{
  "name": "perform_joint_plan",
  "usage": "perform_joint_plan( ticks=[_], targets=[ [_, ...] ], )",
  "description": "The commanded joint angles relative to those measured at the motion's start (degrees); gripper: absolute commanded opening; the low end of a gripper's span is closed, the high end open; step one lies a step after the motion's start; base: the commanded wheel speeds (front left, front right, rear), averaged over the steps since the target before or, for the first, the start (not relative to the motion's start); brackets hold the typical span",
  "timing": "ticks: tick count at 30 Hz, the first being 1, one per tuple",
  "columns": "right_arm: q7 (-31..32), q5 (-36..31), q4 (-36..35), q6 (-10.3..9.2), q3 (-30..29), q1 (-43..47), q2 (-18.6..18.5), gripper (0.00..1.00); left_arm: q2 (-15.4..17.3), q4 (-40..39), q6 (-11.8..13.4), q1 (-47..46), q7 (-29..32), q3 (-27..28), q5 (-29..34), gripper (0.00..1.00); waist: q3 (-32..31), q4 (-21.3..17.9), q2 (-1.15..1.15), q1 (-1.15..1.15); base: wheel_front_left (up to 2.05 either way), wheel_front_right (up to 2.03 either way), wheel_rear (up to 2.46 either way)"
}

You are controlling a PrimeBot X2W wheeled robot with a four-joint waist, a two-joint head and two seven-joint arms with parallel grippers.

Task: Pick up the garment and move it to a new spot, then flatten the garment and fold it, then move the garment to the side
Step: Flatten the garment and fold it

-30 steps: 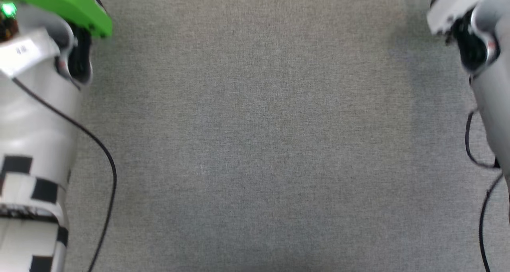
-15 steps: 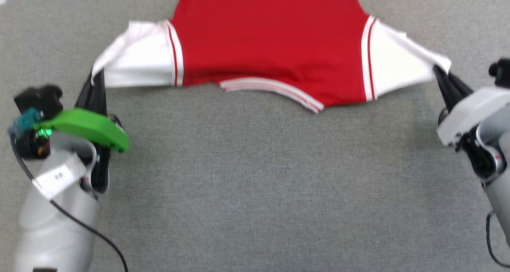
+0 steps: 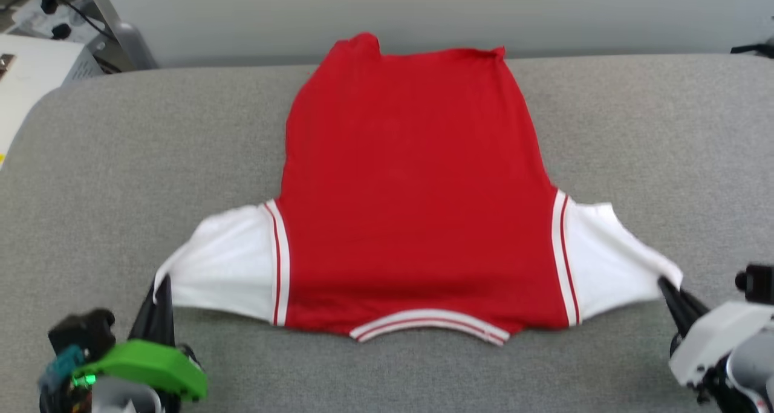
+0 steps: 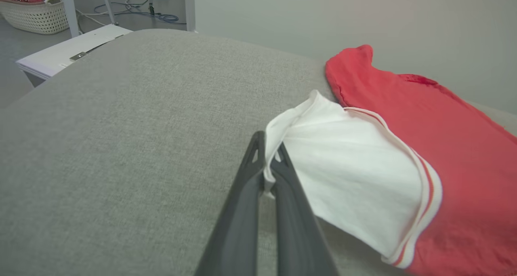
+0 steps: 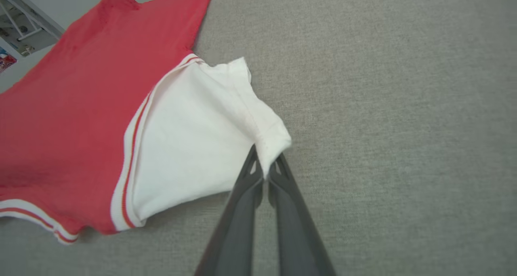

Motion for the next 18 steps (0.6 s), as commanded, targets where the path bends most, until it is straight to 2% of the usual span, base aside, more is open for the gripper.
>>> perform_joint_plan(
  ticks=[1,4,8,12,17,18],
  targets=[
    [1.06,-1.25,-1.16,-0.05,-1.80,2.69,0.73,0.00,0.18,-1.69,1.38,2.86,0.11,0.39,-0.03,0.00,-2.40,-0.10,0.00,0.01,0.00,0.00,0.00],
    [3.20,-3.77,-3.80,-0.05,-4.80,8.18,3.30,0.00,-0.43,-4.89,3.87,8.66,0.67,0.39,0.14,0.00,-3.52,0.00,0.00,0.01,0.00,0.00,0.00],
    [5.49,-6.02,-6.43,-0.05,-7.98,13.91,6.65,0.00,-0.48,-6.45,5.88,14.40,0.75,-0.58,1.62,0.00,-4.80,0.07,0.00,0.01,0.00,0.00,0.00],
    [7.10,-8.07,-7.95,-0.05,-9.46,18.58,9.41,0.00,-0.98,-7.30,6.65,17.42,0.08,-2.01,3.22,0.00,-5.84,0.59,0.00,0.01,0.00,0.00,0.00],
    [6.61,-10.69,-9.59,-0.05,-9.51,20.63,10.77,0.00,-1.51,-8.34,6.51,17.78,-0.80,-3.34,4.89,0.00,-5.65,1.39,0.00,0.01,0.00,0.00,0.00],
    [6.18,-11.08,-9.90,-0.05,-9.64,20.42,10.92,0.09,-1.56,-8.49,6.37,17.40,-0.91,-3.80,5.38,0.00,-5.43,1.60,0.00,0.01,0.00,0.00,0.00]
  ],
)
